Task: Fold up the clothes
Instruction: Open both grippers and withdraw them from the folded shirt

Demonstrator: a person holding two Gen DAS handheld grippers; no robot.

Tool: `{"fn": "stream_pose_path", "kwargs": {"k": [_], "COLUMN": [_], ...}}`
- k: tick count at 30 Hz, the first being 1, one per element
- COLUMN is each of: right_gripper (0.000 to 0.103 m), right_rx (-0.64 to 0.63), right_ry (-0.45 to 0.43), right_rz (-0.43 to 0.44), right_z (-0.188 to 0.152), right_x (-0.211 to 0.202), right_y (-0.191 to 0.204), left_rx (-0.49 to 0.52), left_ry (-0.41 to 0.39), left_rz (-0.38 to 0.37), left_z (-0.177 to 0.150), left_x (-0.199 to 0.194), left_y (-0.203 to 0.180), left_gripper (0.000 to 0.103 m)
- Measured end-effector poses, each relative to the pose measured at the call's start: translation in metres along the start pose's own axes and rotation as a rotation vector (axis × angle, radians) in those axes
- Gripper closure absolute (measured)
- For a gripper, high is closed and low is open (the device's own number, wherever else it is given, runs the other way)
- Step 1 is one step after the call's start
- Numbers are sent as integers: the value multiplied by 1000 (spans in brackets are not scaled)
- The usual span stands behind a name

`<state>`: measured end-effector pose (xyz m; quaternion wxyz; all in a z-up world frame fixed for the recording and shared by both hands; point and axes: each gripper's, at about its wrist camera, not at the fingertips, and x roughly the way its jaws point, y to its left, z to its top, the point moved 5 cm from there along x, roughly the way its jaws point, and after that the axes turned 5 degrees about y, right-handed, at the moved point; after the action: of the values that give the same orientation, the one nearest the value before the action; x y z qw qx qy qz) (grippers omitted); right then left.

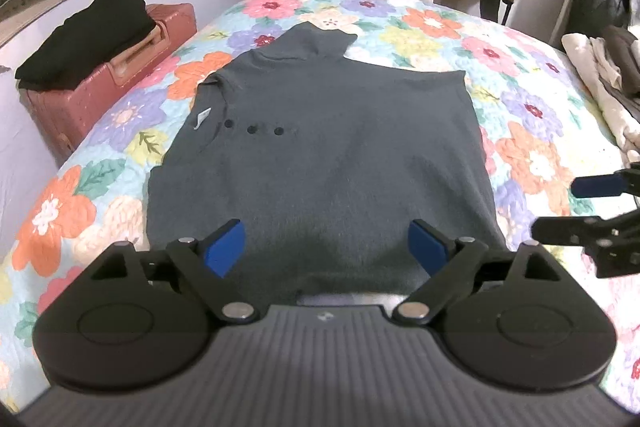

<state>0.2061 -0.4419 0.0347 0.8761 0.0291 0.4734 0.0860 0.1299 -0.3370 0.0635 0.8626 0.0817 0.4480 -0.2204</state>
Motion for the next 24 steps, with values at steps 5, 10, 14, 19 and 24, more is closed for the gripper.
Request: {"fn": "stream_pose_path", "kwargs": {"k": [5,10,14,19,24], "right_gripper": [16,16,14,10,10], "right_rx": [30,28,33,-7,-14], "right_ry": [-19,-29,-47,-44,-48], "right_rz": [0,5,17,-20,-55], "right_z": [-15,-24,-27,-30,-29], "right_x": [-17,-24,-30,-24,-20], "right_y": [4,8,8,6,7], "left_rx": [12,33,32,24,51], "left_ry": [40,80,99,81,100], "left_rz": [3,39,30,63,73], "left_z": [-13,-25,-31,-35,-40], "left_x": [3,8,8,2,7], "left_y": [-8,-19,-28,-37,-42], "left_gripper": [12,7,6,0,0]}}
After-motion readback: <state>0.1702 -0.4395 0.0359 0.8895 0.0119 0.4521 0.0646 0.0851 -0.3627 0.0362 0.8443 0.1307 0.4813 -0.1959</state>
